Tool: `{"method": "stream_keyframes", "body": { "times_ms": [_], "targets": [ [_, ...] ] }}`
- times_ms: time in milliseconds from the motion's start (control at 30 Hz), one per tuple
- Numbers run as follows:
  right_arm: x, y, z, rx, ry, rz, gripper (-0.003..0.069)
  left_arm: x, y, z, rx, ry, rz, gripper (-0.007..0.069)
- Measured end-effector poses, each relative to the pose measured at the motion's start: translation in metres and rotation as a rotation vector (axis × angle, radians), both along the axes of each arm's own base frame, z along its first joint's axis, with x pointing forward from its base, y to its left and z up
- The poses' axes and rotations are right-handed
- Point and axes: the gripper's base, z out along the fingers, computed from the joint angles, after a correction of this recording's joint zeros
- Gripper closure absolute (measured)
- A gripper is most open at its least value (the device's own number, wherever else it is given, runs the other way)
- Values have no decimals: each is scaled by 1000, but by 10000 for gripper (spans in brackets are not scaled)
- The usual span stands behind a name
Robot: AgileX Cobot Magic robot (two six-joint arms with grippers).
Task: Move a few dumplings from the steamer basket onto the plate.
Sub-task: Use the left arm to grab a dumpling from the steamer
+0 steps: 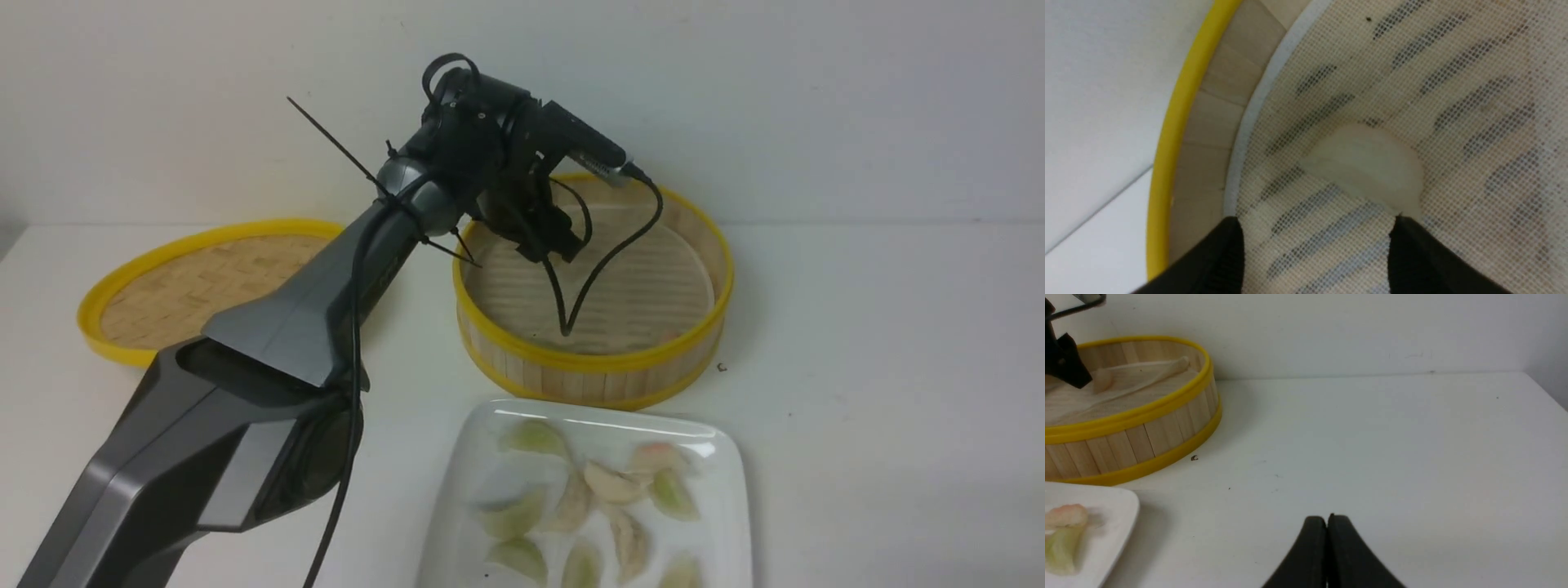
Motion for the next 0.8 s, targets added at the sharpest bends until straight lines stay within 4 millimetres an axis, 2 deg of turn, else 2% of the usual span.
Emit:
{"method": "stream_keyframes", "body": {
  "times_ms": [100, 233, 333, 533, 800],
  "targets": [
    [0, 0, 0, 0, 0, 0, 673, -4, -3, 11, -61, 19, 39, 197],
    [0, 0, 0, 0, 0, 0, 673, -6, -9, 11, -119, 44, 1, 197],
    [0, 0, 0, 0, 0, 0, 673, -5, -15, 0, -120, 44, -86, 197],
    [0, 0, 0, 0, -1, 0, 673, -3, -14, -21, -43, 51, -187, 197],
    [0, 0, 0, 0, -1, 0, 673, 0, -14, -24, 10, 11, -310, 200]
  ]
}}
